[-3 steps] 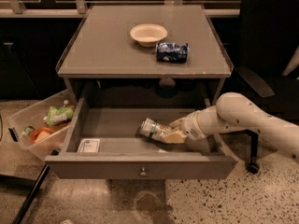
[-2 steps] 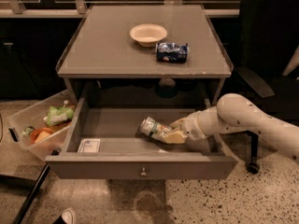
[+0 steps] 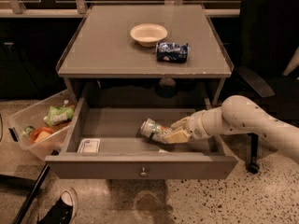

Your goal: Place 7up can into top drawer

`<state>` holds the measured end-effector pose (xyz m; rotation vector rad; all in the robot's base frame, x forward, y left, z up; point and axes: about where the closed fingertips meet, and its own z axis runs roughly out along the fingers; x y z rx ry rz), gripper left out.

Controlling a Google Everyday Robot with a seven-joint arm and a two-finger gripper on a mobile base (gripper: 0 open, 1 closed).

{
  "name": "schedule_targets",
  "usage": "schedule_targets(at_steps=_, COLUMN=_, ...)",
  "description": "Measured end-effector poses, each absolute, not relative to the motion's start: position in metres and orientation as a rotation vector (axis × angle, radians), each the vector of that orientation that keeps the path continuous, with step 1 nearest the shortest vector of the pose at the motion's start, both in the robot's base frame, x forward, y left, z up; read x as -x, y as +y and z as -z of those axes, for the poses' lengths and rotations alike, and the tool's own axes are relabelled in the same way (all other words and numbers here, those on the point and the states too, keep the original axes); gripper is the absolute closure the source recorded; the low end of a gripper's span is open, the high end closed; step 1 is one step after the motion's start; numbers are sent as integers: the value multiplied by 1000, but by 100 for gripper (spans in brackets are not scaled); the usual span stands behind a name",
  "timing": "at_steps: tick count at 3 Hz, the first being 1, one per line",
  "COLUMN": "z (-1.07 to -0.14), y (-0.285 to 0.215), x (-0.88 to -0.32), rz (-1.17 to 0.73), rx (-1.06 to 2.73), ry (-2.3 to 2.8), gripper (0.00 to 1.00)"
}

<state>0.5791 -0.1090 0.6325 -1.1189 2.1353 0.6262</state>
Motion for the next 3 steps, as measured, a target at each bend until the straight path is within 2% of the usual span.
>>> schedule_targets(at_steps=1, z=-660, y=-111, x=-592, rz=-561, rx=1093, ry=2046, gripper=17)
schedule_targets(at_steps=2, z=-691, y=-104, x=-601, rz=-509, rx=1079, ry=1964, gripper=0)
schedule_targets(at_steps=3, z=-691, y=-103, x=-602, rz=-508, rx=1078, ry=1961, gripper=0)
